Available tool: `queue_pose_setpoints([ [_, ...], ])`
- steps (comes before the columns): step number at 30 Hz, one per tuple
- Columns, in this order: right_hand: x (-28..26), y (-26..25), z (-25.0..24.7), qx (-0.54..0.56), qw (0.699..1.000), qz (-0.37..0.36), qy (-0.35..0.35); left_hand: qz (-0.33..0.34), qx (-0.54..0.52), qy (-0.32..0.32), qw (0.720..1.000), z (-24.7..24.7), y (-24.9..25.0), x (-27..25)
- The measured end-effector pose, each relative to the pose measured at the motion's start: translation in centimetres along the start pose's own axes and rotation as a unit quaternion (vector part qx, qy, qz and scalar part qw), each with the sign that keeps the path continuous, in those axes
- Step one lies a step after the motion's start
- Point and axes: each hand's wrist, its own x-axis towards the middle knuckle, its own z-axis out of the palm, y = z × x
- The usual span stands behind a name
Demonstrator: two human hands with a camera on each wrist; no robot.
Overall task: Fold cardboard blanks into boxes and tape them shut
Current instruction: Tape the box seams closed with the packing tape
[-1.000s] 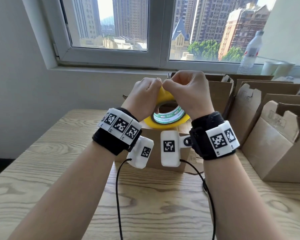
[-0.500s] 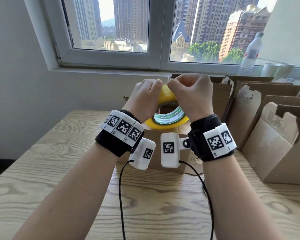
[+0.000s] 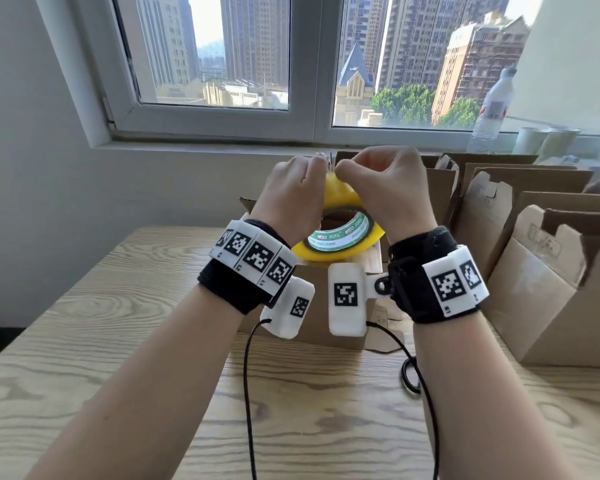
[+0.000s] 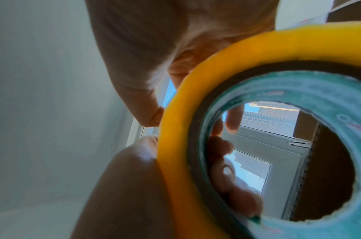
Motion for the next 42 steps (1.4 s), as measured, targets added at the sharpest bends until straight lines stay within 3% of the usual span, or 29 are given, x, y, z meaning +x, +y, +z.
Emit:
queue_pose_setpoints([
  [8, -0.2, 0.4, -0.4, 0.076, 0.996, 0.031, -0.018, 0.032, 0.115, 0.022, 0.993, 0.3, 0.9, -0.1],
  [17, -0.4, 0.6, -0.7, 0.108, 0.993, 0.053, -0.007, 0.037, 0.123, 0.074, 0.989, 1.1, 1.2, 0.2],
  [20, -0.2, 0.8, -0.8, 0.138, 0.986, 0.089, -0.022, 0.044, 0.123, 0.056, 0.99, 1.0, 1.4, 0.6],
  [27, -0.4, 1.0, -1.0, 0.136, 0.987, 0.085, -0.005, 0.059, 0.158, 0.019, 0.985, 1.1, 1.9, 0.6],
  [33, -0.2, 1.0, -0.8, 0.129, 0.988, 0.082, -0.003, -0.006, 0.174, -0.016, 0.985, 1.1, 1.8, 1.1],
  [42, -0.4, 1.5, -1.0, 0.146, 0.984, 0.098, 0.008, -0.026, 0.188, -0.03, 0.981, 1.2, 2.6, 1.1],
])
